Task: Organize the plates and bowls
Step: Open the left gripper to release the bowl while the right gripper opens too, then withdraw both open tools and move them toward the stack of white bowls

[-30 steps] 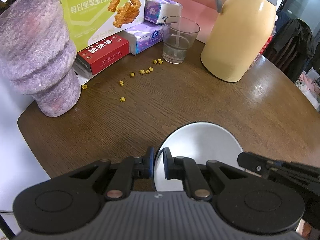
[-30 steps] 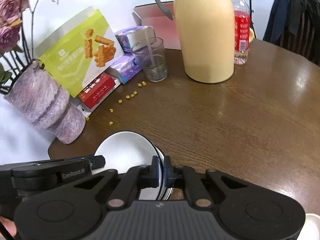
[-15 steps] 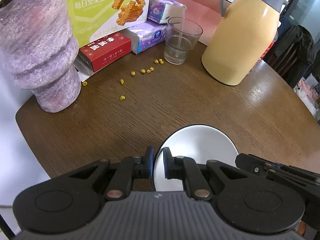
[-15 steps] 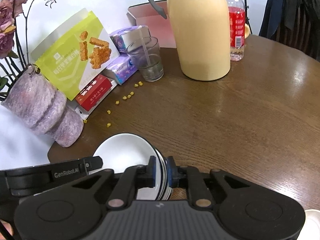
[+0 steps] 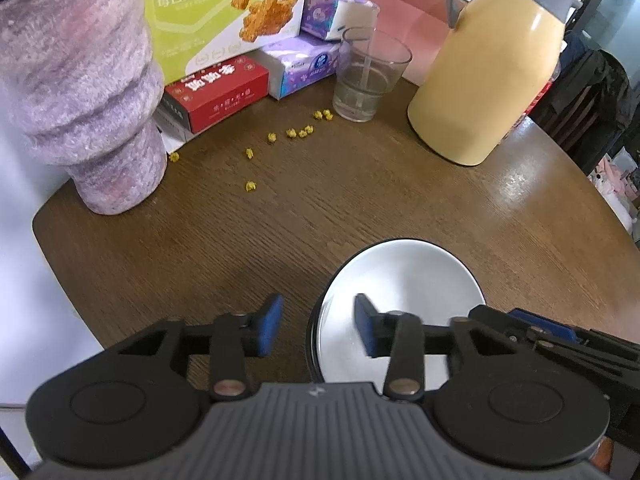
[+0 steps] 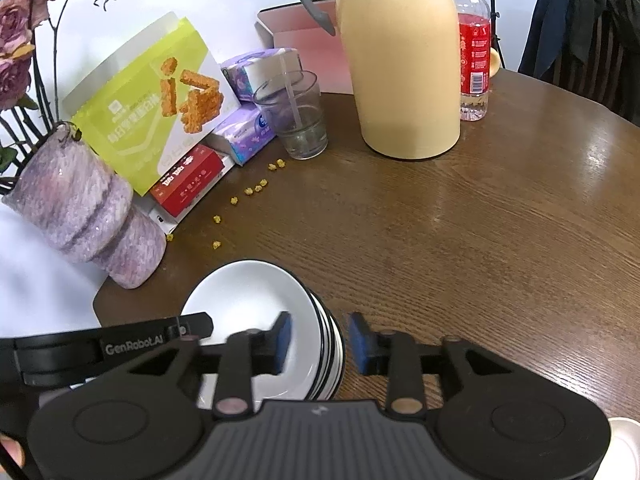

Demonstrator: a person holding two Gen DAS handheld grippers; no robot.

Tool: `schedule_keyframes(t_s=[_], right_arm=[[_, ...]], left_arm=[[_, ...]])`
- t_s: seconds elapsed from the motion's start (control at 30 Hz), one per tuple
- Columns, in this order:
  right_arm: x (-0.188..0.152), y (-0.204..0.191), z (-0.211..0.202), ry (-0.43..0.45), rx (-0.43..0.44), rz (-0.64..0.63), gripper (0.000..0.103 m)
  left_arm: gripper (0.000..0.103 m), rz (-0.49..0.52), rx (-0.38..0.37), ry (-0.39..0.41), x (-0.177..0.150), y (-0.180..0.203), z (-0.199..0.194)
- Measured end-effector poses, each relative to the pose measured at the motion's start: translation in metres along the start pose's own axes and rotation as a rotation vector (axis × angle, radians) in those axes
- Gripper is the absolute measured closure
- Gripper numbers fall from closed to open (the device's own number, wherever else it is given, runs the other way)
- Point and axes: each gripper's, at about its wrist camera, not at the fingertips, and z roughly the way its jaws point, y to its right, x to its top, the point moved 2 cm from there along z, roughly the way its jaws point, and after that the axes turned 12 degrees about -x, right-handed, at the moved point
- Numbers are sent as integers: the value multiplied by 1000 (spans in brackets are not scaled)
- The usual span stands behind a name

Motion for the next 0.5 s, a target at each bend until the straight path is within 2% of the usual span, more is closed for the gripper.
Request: schedule_keyframes(t_s=[0.03, 0.1, 0.13, 0.23, 0.3, 0.4, 0.5], right_arm=[[-1, 1, -2, 6, 2, 2, 42], [-3, 3, -8, 19, 2, 1, 29], [-5, 5, -11, 26, 4, 4, 22], [-14, 12, -23, 50, 12, 16, 12], [-22, 16, -31, 73, 16, 24, 7], [-37, 21, -45, 118, 37, 30, 0], [-54, 24, -60, 154, 40, 31, 0]], left_arm=[[45, 11, 2, 8, -1, 1, -3], [27, 32, 6, 26, -3, 2, -9], [24, 42, 3, 35, -5, 3, -13], [12, 64, -9, 54, -11, 3, -22], [0, 75, -31, 85, -16, 1, -30], [0, 116, -62, 157, -27, 0, -46], [0, 170, -64, 196, -38, 2, -57]])
